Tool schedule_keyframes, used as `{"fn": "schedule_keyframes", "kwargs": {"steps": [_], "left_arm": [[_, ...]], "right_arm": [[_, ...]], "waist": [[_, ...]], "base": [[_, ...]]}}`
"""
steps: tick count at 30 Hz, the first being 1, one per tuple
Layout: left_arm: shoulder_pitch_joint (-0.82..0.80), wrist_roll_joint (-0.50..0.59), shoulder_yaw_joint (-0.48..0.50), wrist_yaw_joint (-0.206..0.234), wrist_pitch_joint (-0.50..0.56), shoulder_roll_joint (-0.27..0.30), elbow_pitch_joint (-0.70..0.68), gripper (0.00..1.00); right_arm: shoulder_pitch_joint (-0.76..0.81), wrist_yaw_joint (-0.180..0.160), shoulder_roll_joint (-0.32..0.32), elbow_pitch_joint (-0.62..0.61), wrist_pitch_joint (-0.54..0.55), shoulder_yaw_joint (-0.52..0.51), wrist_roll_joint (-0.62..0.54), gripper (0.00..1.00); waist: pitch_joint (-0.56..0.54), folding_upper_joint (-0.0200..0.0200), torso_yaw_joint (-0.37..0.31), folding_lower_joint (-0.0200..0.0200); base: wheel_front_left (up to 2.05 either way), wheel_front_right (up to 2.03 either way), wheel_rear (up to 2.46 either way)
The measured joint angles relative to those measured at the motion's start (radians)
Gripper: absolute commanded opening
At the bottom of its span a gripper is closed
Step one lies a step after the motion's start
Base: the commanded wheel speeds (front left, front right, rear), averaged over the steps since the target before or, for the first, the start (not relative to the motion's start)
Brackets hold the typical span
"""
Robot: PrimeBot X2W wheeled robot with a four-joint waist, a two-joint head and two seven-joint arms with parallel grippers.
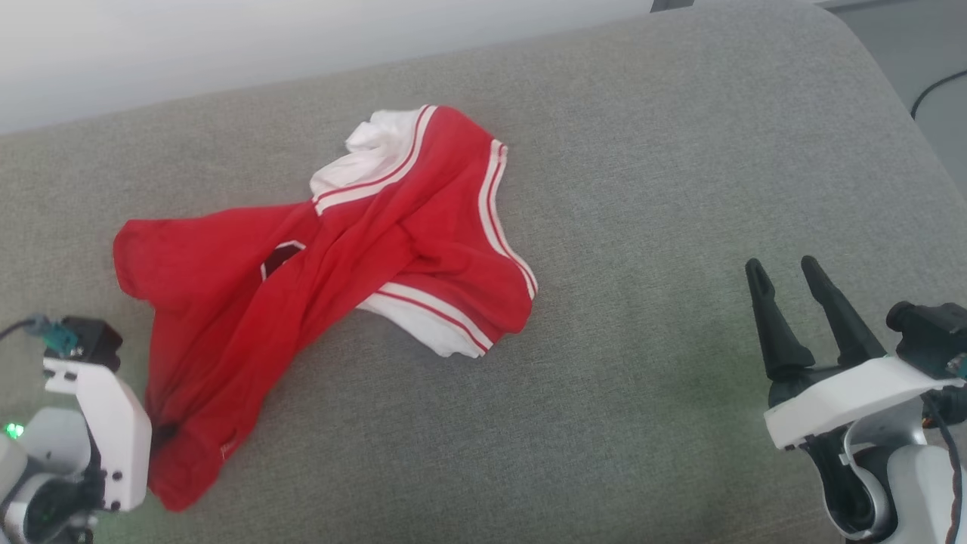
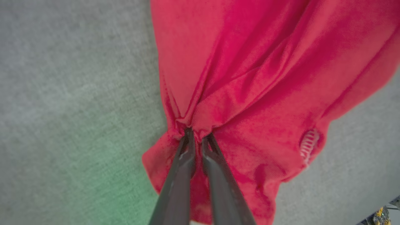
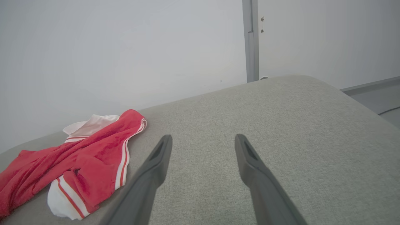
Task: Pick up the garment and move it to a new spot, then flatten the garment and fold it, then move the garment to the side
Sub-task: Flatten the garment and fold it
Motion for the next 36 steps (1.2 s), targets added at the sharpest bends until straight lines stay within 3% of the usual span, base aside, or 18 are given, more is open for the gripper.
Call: {"fn": "schedule_keyframes", "kwargs": {"steps": [12,13,14,15,21,28,36], "left_arm": [[0.062,-0.030,-0.005,0.029,0.004,-0.015,-0.052,0.00],[0.063,-0.030,-0.004,0.029,-0.003,-0.015,-0.054,0.34],[0.063,-0.030,-0.003,0.029,-0.006,-0.014,-0.058,0.89],[0.063,-0.030,-0.002,0.029,-0.006,-0.013,-0.065,1.00],[0.026,-0.024,0.005,0.045,0.036,0.004,-0.145,1.00],[-0.152,0.027,0.026,0.065,0.111,0.008,-0.249,1.00],[-0.316,0.093,-0.032,0.046,0.207,-0.082,-0.247,1.00]], "right_arm": [[0.014,0.000,0.011,-0.014,0.017,-0.004,-0.013,1.00],[0.015,0.000,0.011,-0.015,0.017,-0.005,-0.013,1.00],[0.015,0.000,0.011,-0.016,0.018,-0.004,-0.013,1.00],[0.015,0.000,0.011,-0.018,0.018,-0.005,-0.013,1.00],[0.017,0.000,0.009,-0.029,0.026,-0.009,-0.016,1.00],[0.004,0.000,0.016,-0.041,0.027,0.008,-0.018,1.00],[-0.044,0.000,0.023,-0.038,0.016,0.050,-0.009,1.00]], "waist": [[-0.011,0.0000,0.001,0.0000],[-0.013,0.0000,0.001,0.0000],[-0.014,0.0000,0.003,0.0000],[-0.015,0.0000,0.004,0.0000],[-0.022,-0.0001,0.012,0.0000],[-0.013,-0.0001,-0.001,0.0000],[0.023,-0.0001,-0.044,0.0000]], "base": [[0.00,0.00,0.00],[0.00,0.00,0.00],[0.00,0.00,0.00],[0.00,0.00,0.00],[0.00,0.00,0.00],[0.00,0.00,0.00],[0.00,0.00,0.00]]}}
